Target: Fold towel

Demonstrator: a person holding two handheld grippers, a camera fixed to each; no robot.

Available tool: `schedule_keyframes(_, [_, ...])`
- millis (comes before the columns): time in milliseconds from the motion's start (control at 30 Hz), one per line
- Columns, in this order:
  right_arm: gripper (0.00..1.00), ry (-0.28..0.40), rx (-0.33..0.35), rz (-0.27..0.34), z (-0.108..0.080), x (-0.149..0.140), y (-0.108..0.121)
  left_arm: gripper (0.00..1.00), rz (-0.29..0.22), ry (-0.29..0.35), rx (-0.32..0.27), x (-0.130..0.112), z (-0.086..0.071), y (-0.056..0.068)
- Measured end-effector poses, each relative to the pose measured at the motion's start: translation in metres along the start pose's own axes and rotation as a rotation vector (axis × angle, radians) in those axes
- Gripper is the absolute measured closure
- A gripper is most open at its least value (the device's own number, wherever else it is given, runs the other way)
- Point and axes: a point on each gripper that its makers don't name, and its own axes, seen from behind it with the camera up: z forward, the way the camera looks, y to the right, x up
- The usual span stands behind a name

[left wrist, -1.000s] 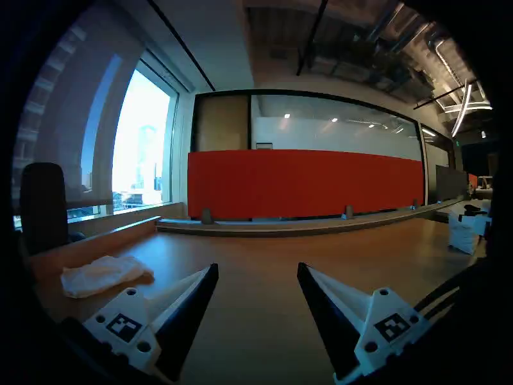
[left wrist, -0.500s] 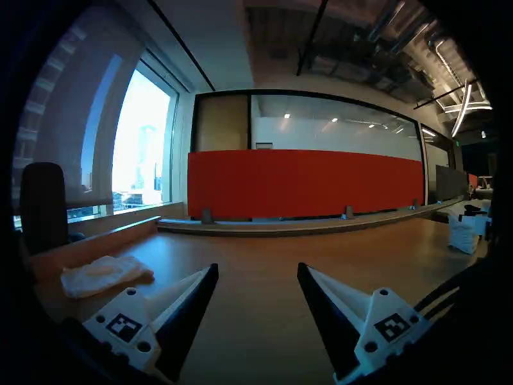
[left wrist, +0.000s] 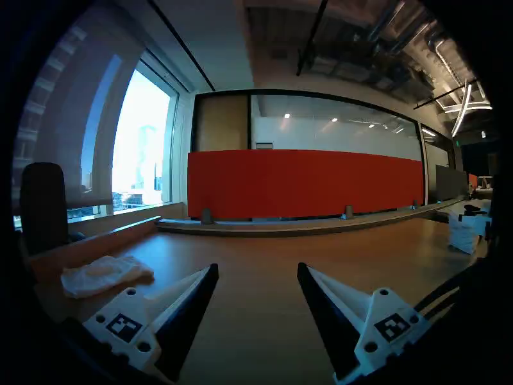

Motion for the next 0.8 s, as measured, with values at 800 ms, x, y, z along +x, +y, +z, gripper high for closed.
schedule_keyframes(800, [0.0,0.0,0.0,0.0,0.0001,0.0006,-0.0002,0.09,-0.004,-0.001,-0.001,0.0014,-0.0004,0.0])
